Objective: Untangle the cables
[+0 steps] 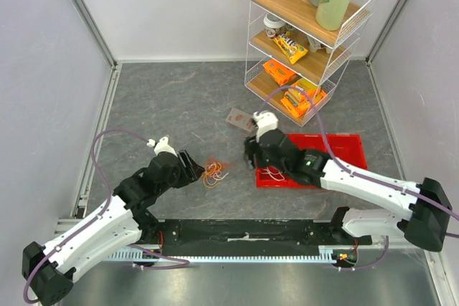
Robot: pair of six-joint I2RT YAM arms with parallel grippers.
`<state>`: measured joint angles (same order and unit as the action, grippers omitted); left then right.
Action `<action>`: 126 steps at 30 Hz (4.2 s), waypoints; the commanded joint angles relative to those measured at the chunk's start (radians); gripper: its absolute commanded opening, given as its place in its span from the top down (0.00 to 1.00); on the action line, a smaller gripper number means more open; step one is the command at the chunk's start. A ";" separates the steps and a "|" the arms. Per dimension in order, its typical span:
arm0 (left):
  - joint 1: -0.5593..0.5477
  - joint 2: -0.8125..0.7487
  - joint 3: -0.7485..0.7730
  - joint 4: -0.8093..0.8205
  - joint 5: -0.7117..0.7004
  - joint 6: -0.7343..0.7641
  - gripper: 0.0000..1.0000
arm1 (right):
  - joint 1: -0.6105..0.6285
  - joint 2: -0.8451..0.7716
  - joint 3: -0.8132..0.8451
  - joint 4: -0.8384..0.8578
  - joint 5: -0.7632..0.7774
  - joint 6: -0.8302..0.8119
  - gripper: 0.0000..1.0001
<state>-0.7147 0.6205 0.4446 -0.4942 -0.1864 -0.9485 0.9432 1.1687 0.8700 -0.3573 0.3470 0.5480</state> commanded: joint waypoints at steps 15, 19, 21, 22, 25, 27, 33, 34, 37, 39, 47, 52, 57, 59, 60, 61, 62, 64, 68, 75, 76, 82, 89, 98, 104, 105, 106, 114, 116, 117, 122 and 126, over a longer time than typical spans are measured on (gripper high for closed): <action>0.008 0.269 -0.052 0.235 -0.082 -0.019 0.52 | 0.220 0.301 -0.019 0.482 -0.177 0.116 0.48; 0.012 0.314 -0.073 0.305 -0.076 -0.038 0.52 | 0.220 0.299 -0.031 0.482 -0.171 0.116 0.48; 0.018 0.335 -0.075 0.341 -0.058 -0.030 0.64 | 0.220 0.304 -0.034 0.480 -0.169 0.116 0.48; 0.018 0.344 -0.069 0.344 -0.053 -0.030 0.75 | 0.218 0.309 -0.034 0.477 -0.166 0.118 0.48; 0.021 0.349 -0.047 0.318 -0.064 -0.019 0.94 | 0.220 0.315 -0.039 0.472 -0.155 0.125 0.49; 0.021 0.320 -0.029 0.272 -0.087 -0.007 0.98 | 0.218 0.319 -0.039 0.471 -0.155 0.127 0.49; 0.020 0.044 0.061 0.125 -0.085 0.071 0.98 | 0.218 0.361 -0.009 0.481 -0.181 0.095 0.32; 0.020 0.003 0.075 0.118 -0.071 0.085 0.98 | 0.218 0.367 0.003 0.482 -0.180 0.090 0.29; 0.021 -0.100 0.112 0.094 -0.036 0.083 0.99 | 0.218 0.397 0.061 0.482 -0.181 0.076 0.25; 0.021 -0.134 0.138 0.092 0.020 0.088 0.98 | 0.218 0.414 0.115 0.465 -0.171 0.073 0.23; 0.021 -0.108 0.316 -0.006 0.074 0.122 0.98 | 0.213 0.333 0.112 0.544 -0.158 0.075 0.15; 0.021 -0.076 0.393 -0.037 0.074 0.172 0.98 | 0.212 0.195 0.072 0.509 -0.227 0.058 0.09; 0.021 -0.079 0.421 -0.027 0.102 0.227 0.98 | 0.212 0.060 0.089 0.263 -0.174 0.041 0.08; 0.018 -0.079 0.428 -0.021 0.125 0.249 0.98 | 0.209 -0.010 0.080 0.239 -0.154 0.041 0.05; 0.021 -0.082 0.431 -0.021 0.134 0.258 0.98 | 0.206 -0.041 0.080 0.238 -0.163 0.037 0.03; 0.021 -0.085 0.434 -0.021 0.145 0.266 0.98 | 0.200 -0.055 0.086 0.241 -0.178 0.033 0.02; 0.020 -0.087 0.437 -0.017 0.159 0.278 0.98 | 0.183 -0.056 0.099 0.245 -0.216 0.024 0.02; 0.021 -0.097 0.439 -0.001 0.182 0.298 0.98 | 0.131 -0.009 0.145 0.230 -0.311 0.017 0.02; 0.020 -0.107 0.450 0.005 0.229 0.317 0.98 | 0.098 0.120 0.267 0.217 -0.425 -0.013 0.02; 0.021 -0.091 0.468 0.039 0.274 0.317 0.98 | 0.103 0.284 0.256 0.415 -0.539 0.050 0.02; 0.021 -0.087 0.473 0.051 0.278 0.318 0.98 | 0.103 0.304 0.245 0.438 -0.539 0.058 0.02; 0.021 -0.022 0.693 -0.013 0.255 0.330 0.98 | 0.040 0.520 0.202 0.504 -0.391 0.075 0.02; 0.020 0.079 1.005 -0.128 0.105 0.408 0.98 | -0.004 0.691 0.149 0.673 -0.464 0.127 0.02; 0.020 0.107 1.002 -0.106 -0.013 0.438 0.98 | -0.009 0.602 0.230 0.465 -0.311 0.003 0.02; 0.021 0.120 1.129 -0.092 -0.024 0.458 0.98 | -0.032 0.629 0.238 0.442 -0.287 -0.026 0.02; 0.018 0.130 1.167 -0.102 -0.030 0.467 0.98 | -0.032 0.638 0.236 0.446 -0.286 -0.023 0.02; 0.020 0.142 1.209 -0.107 -0.030 0.471 0.98 | -0.032 0.651 0.235 0.460 -0.289 -0.020 0.06; 0.021 0.229 1.439 -0.096 0.056 0.479 0.98 | -0.032 0.720 0.242 0.546 -0.290 0.018 0.31; 0.021 0.257 1.485 -0.096 0.068 0.484 0.98 | -0.032 0.715 0.239 0.535 -0.276 0.020 0.31; 0.020 0.272 1.500 -0.093 0.070 0.491 0.98 | -0.032 0.701 0.236 0.523 -0.267 0.018 0.30; 0.018 0.308 1.516 -0.078 0.068 0.505 0.98 | -0.027 0.590 0.222 0.469 -0.262 -0.023 0.24; 0.020 0.305 1.450 -0.067 0.071 0.499 0.98 | 0.003 0.478 0.208 0.448 -0.316 -0.066 0.17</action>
<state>-0.6960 0.8978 1.9461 -0.5766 -0.1383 -0.4873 0.9161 1.7924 1.0775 0.0872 0.0578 0.5354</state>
